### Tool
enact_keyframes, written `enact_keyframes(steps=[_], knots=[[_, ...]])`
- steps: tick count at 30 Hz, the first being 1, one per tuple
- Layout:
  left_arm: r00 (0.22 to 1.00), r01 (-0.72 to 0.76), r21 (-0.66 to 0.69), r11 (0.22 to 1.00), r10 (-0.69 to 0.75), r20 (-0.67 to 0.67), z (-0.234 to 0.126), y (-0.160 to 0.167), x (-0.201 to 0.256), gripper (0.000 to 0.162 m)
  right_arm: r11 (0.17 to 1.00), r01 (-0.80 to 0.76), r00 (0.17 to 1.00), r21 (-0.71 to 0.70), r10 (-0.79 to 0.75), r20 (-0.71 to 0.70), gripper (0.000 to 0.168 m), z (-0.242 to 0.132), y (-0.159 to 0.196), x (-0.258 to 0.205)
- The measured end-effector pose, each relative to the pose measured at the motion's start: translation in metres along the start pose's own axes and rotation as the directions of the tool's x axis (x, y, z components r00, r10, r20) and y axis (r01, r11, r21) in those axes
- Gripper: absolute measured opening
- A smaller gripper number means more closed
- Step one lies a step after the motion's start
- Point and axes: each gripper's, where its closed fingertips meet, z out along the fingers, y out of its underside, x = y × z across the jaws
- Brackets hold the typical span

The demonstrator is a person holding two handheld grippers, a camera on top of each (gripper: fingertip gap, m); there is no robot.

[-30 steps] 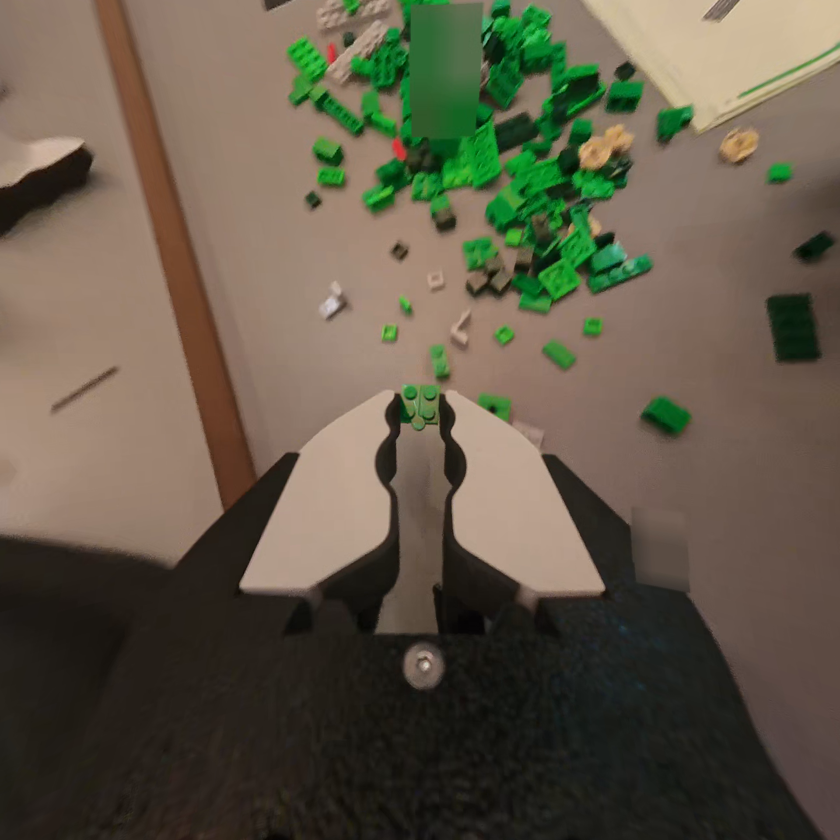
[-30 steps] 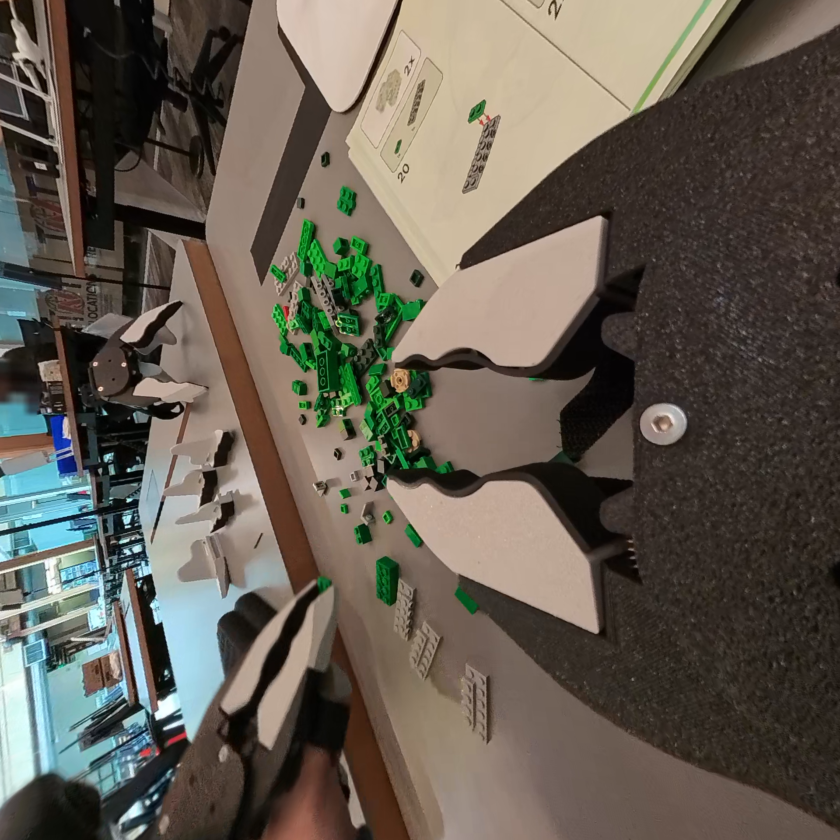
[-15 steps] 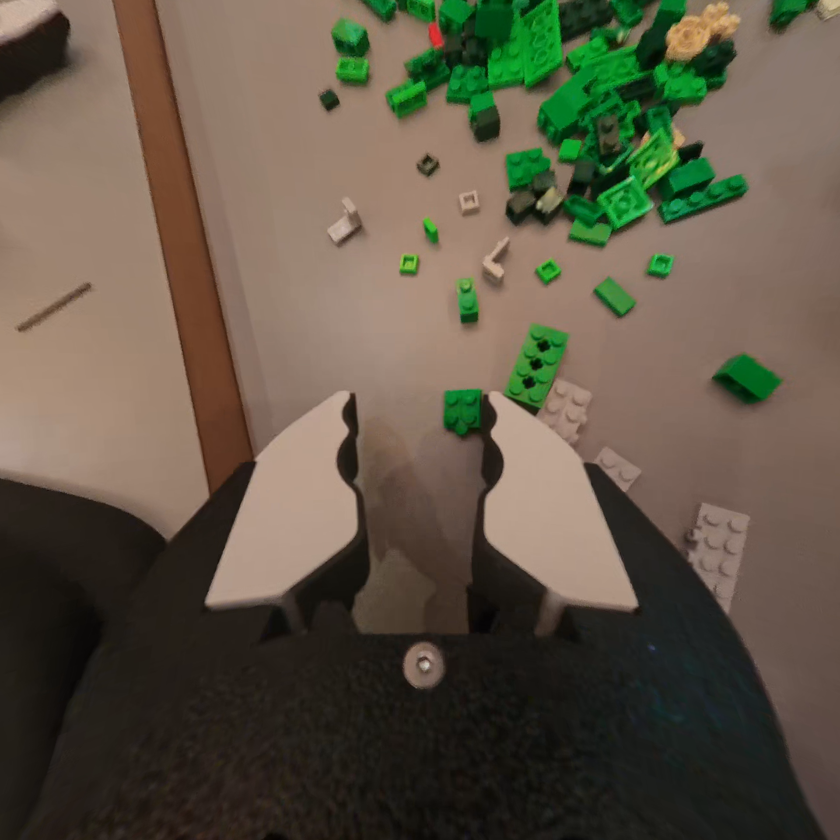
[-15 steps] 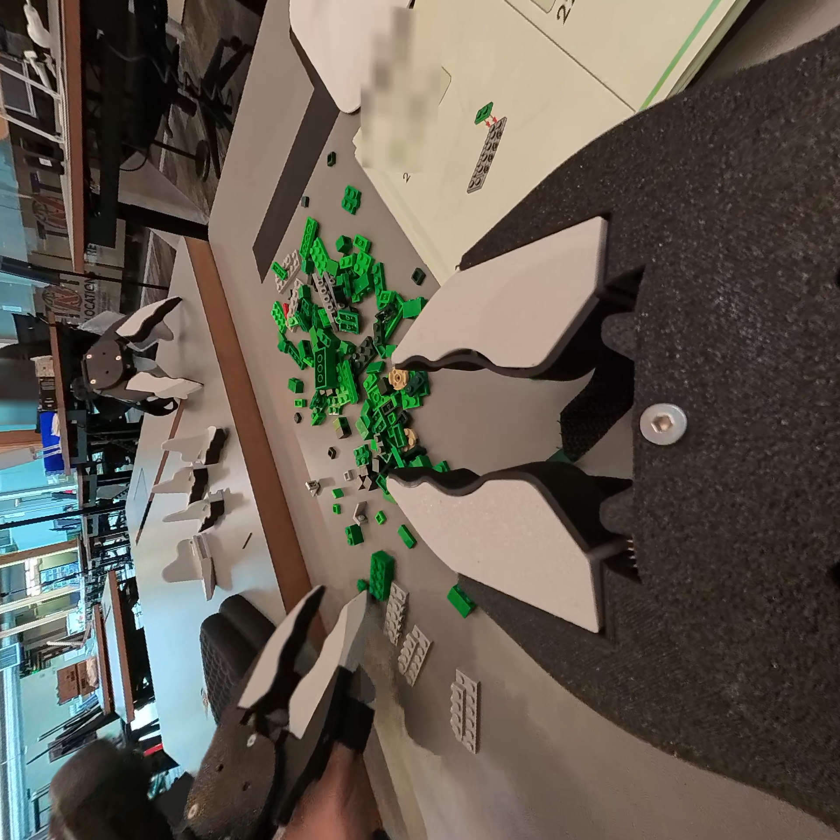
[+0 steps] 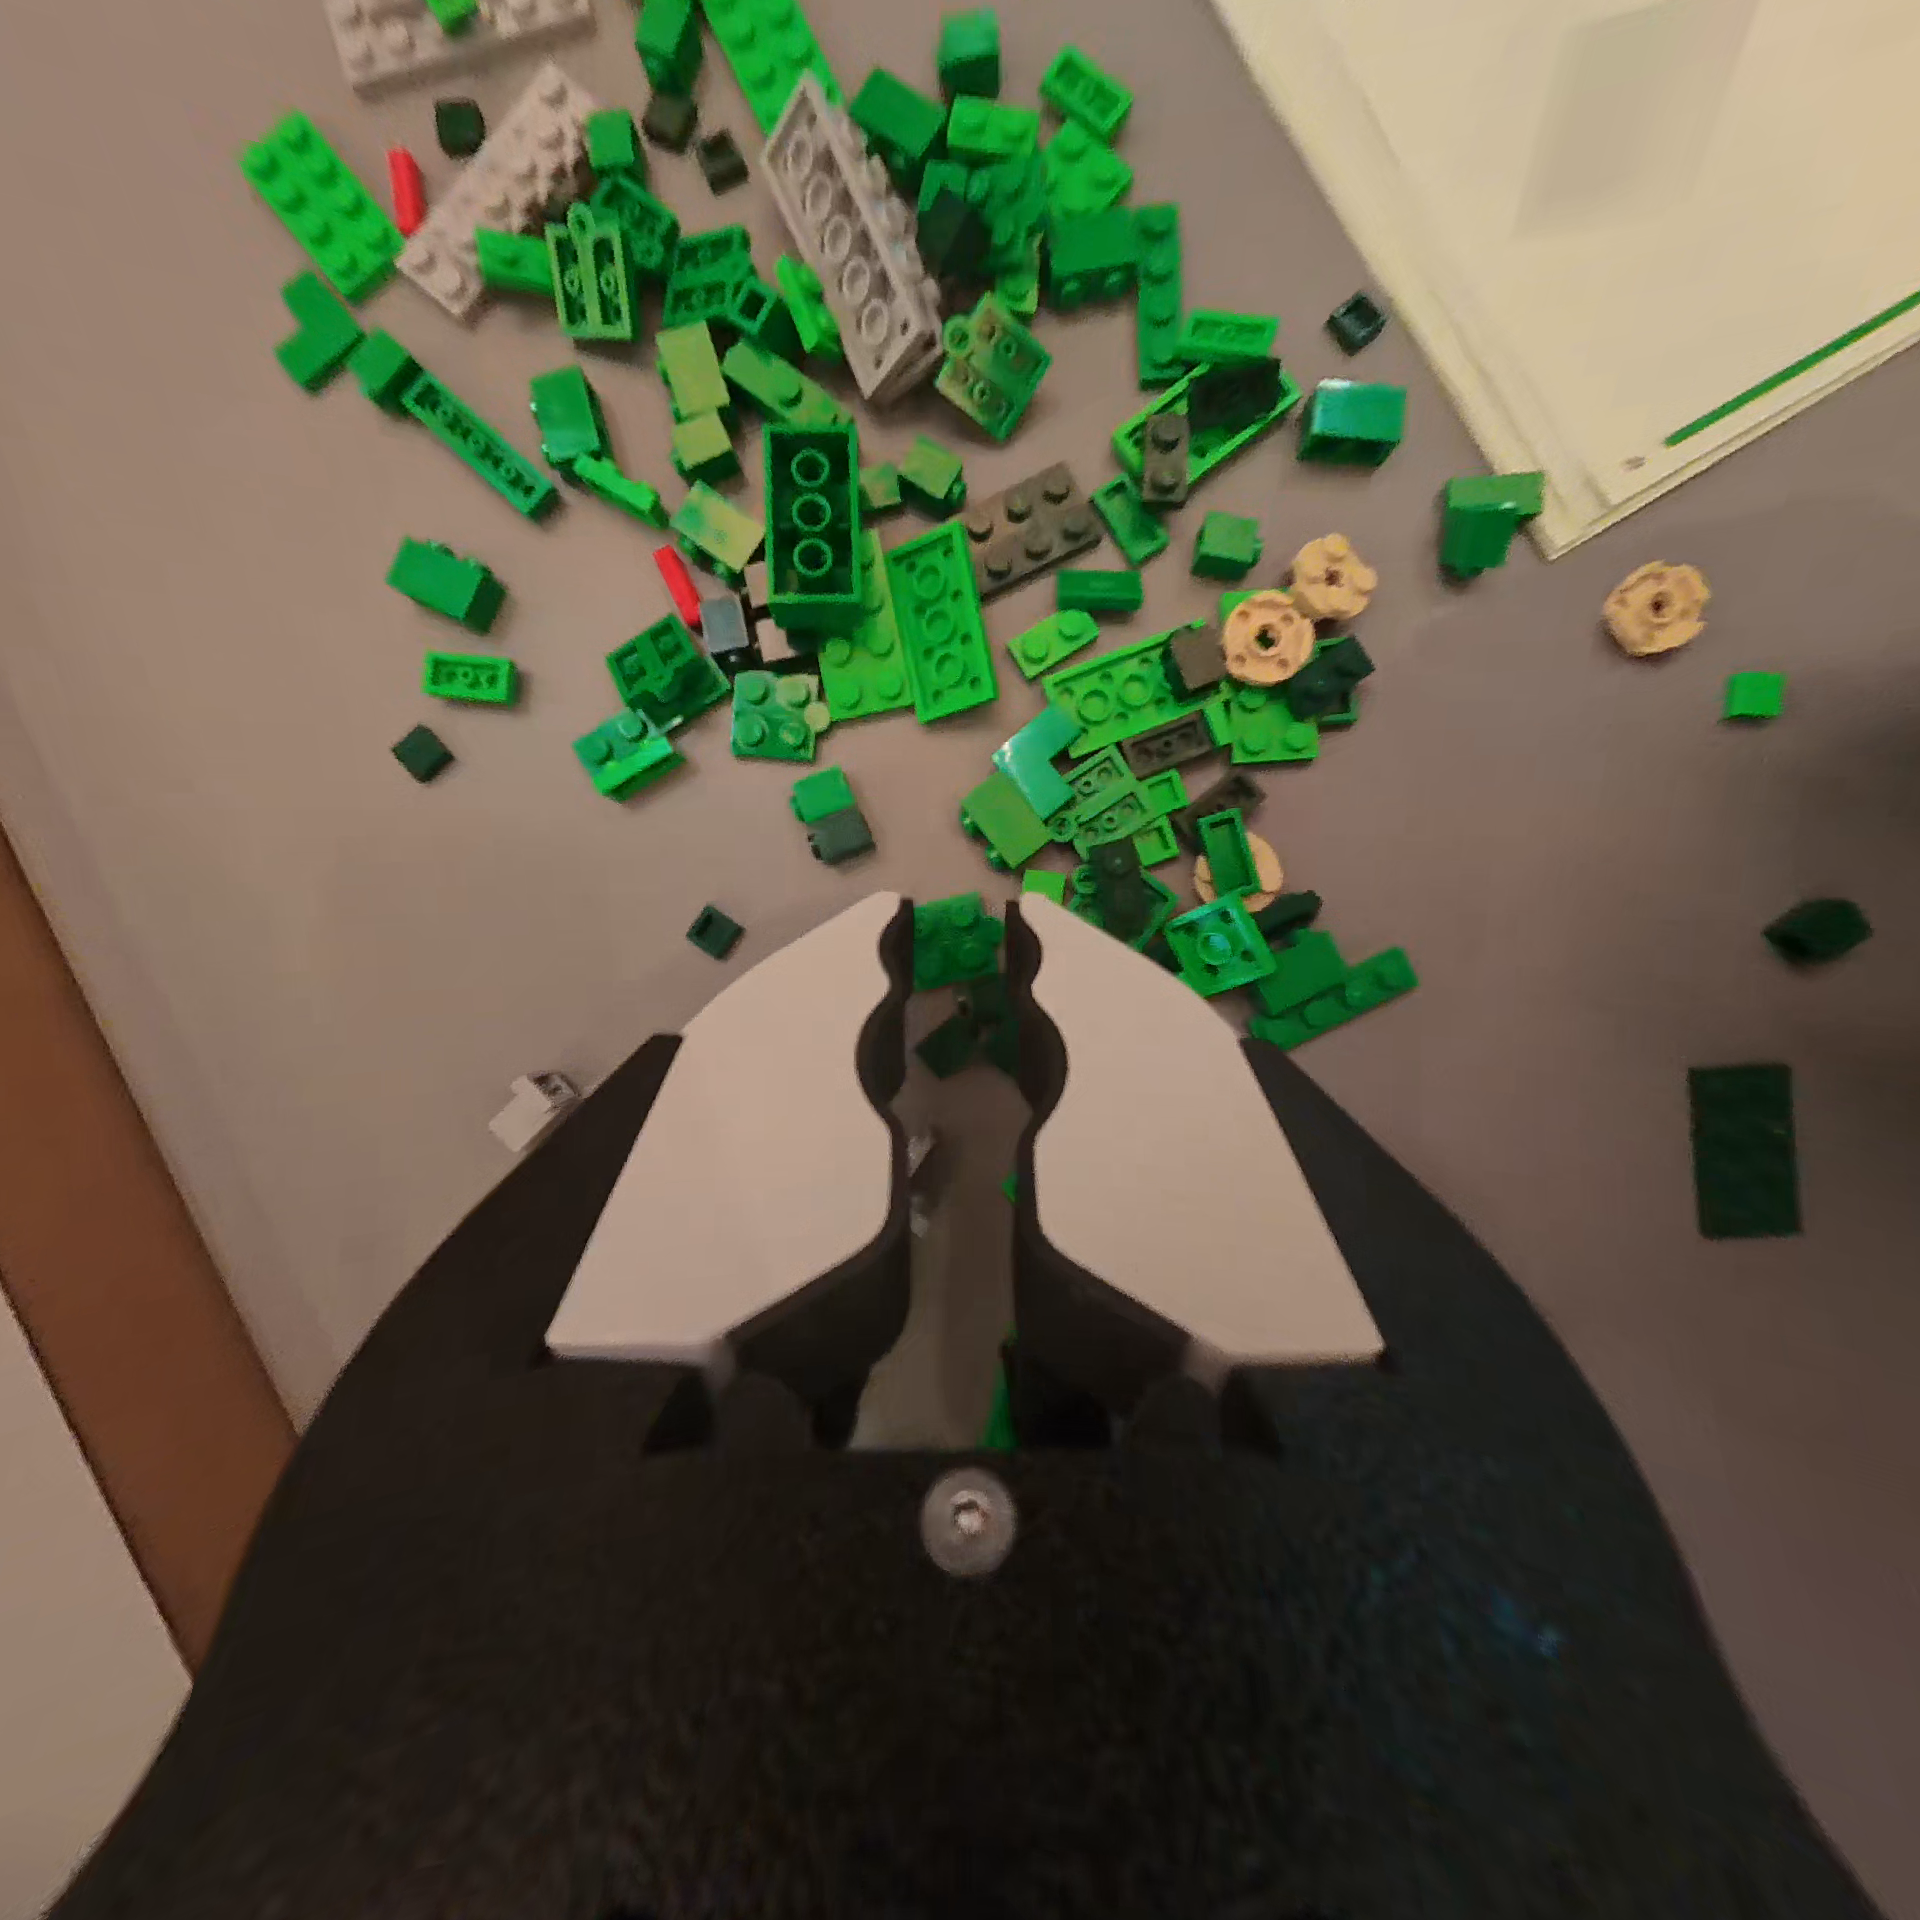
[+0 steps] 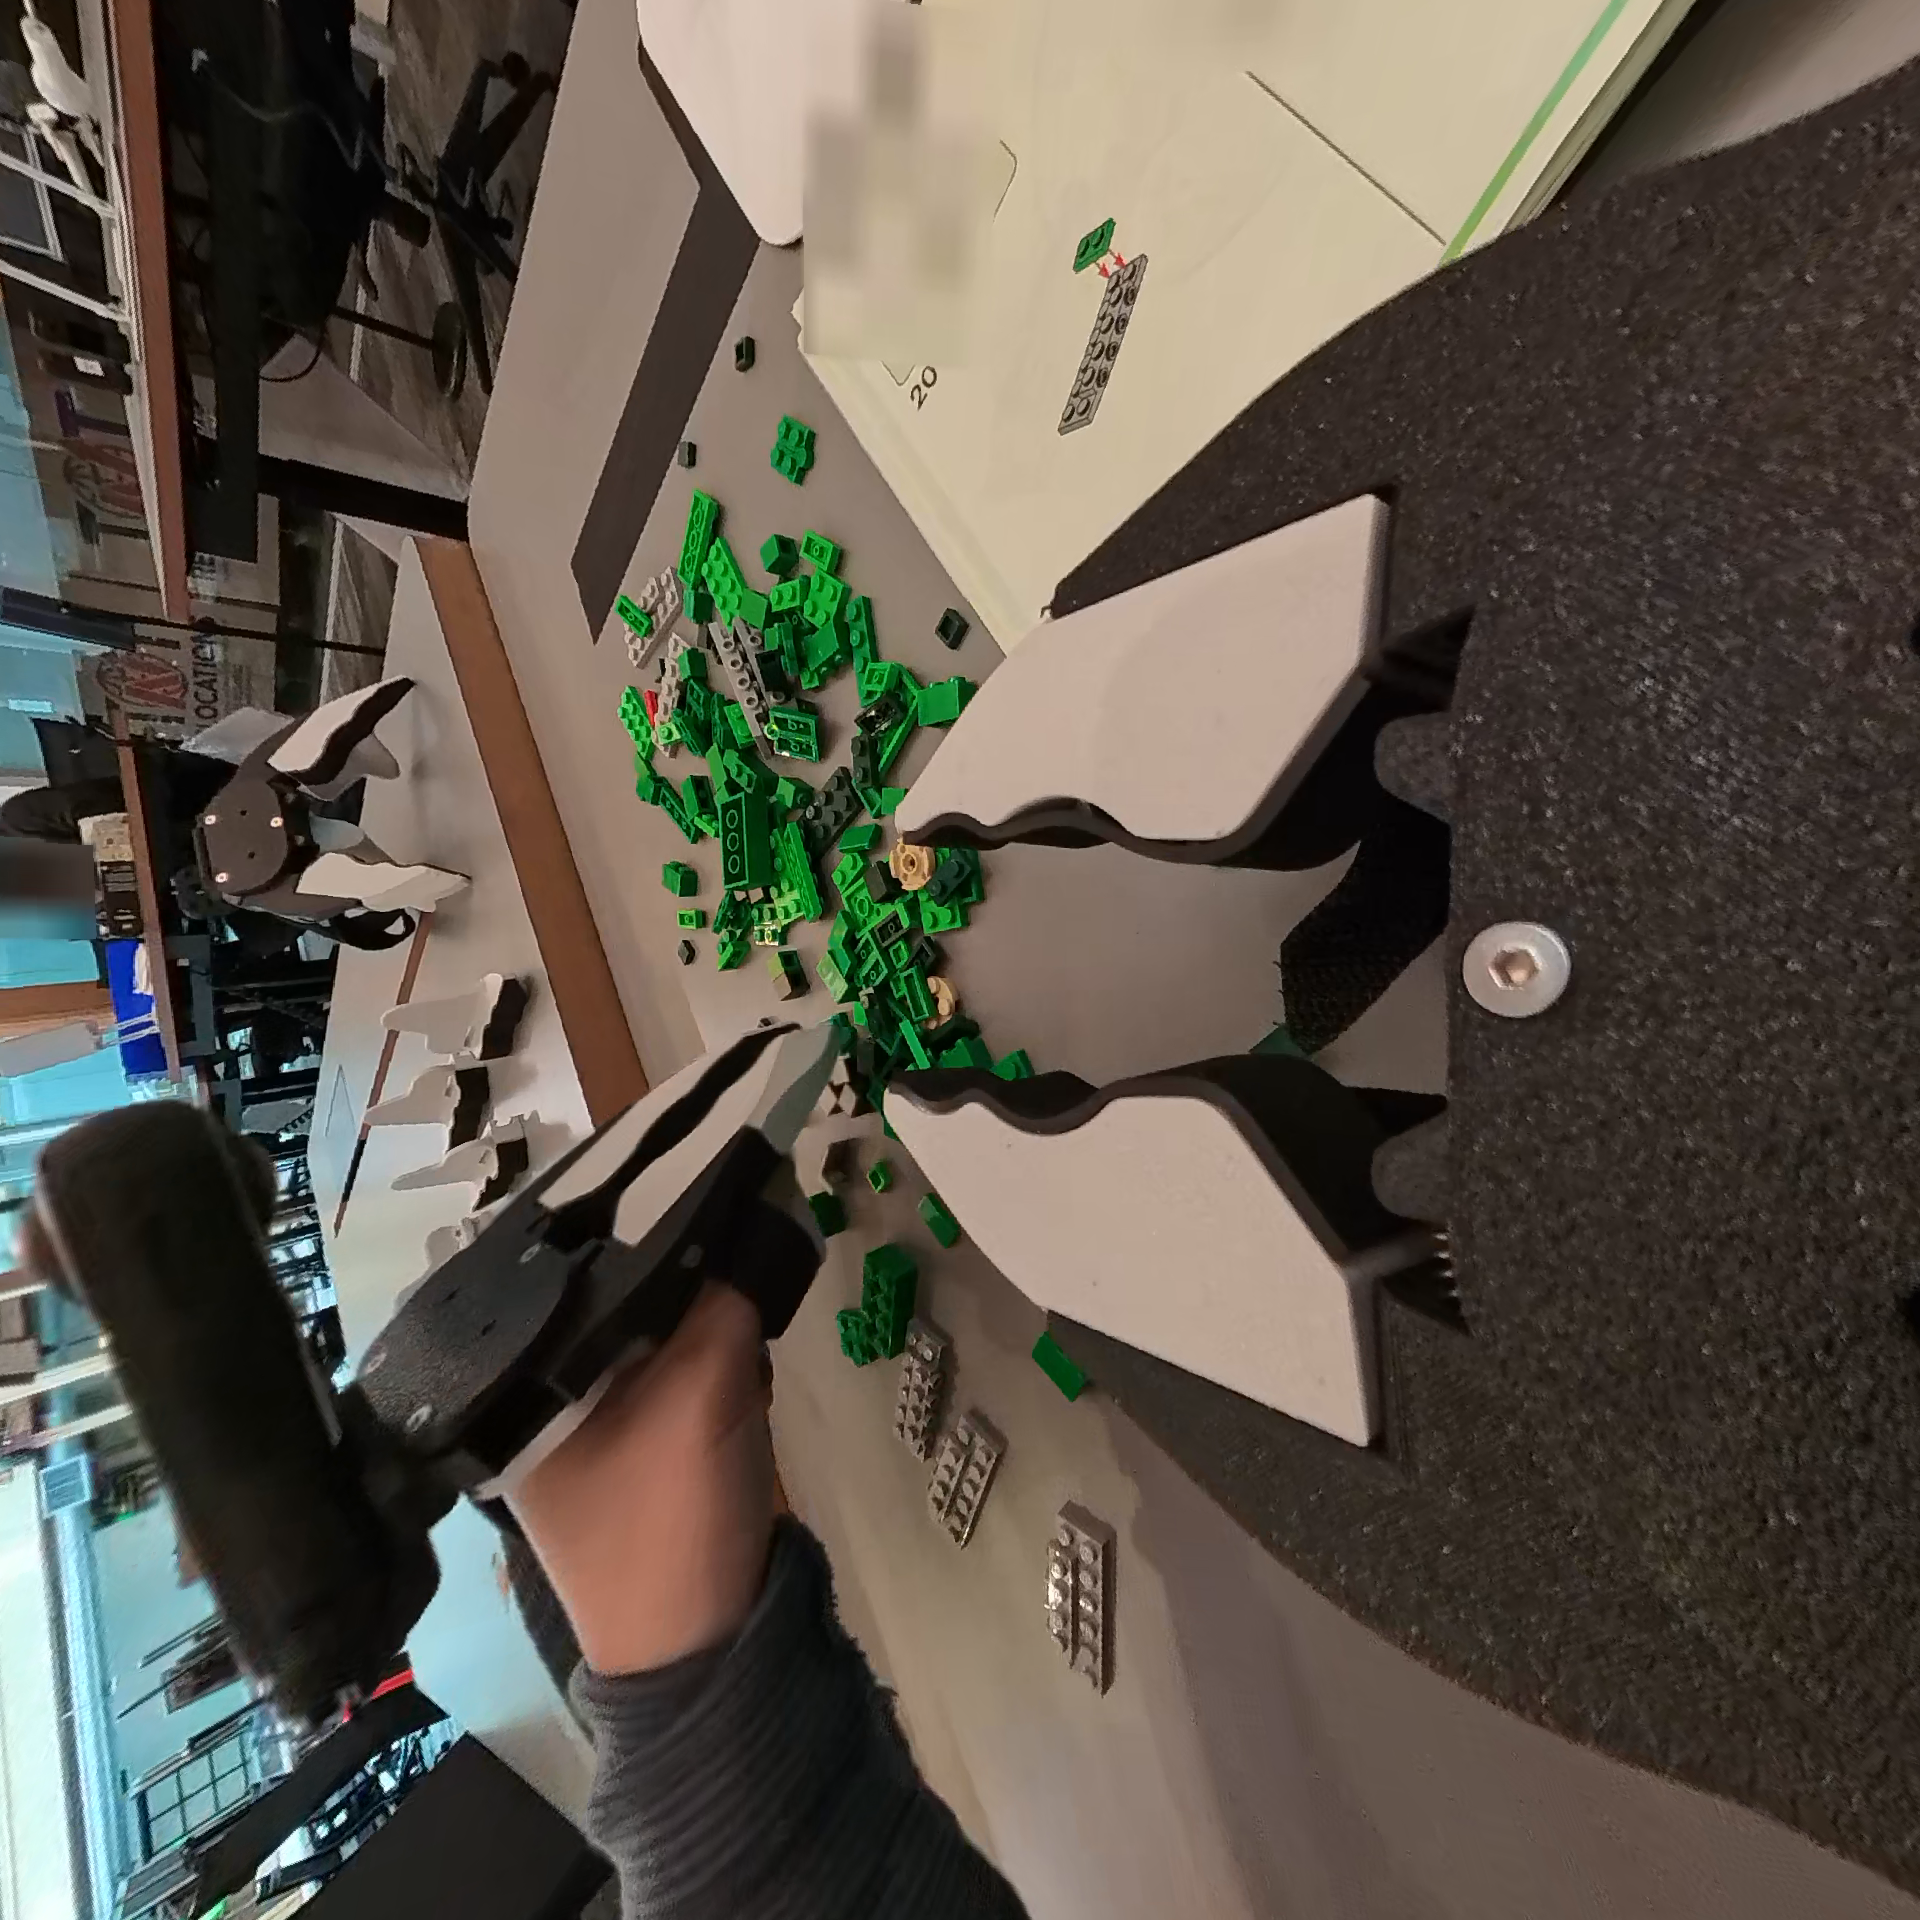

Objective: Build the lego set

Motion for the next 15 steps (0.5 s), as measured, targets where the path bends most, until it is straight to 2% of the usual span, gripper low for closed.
enact_keyframes(steps=[6, 10, 13, 15], knots=[[1.000, 0.028, -0.050, 0.998, -0.028, 0.011, 0.005, 0.007, -0.002, 0.023, 1.000, -0.011, 1.000, 0.000, 0.011, 0.004, 0.040, 0.000, 0.000, 0.001], [1.000, 0.015, -0.058, 0.998, -0.014, 0.021, 0.007, 0.004, -0.003, 0.019, 1.000, -0.009, 1.000, -0.001, 0.009, 0.003, 0.040, 0.000, 0.000, 0.000], [0.999, 0.016, -0.002, 1.000, -0.016, 0.047, -0.002, -0.002, -0.008, 0.018, 1.000, -0.006, 1.000, -0.001, 0.006, 0.002, 0.040, 0.000, 0.000, 0.000], [0.996, 0.044, 0.057, 0.997, -0.048, 0.079, -0.022, -0.002, -0.017, 0.018, 1.000, -0.006, 1.000, 0.000, 0.006, 0.002, 0.040, 0.000, 0.000, 0.000]])
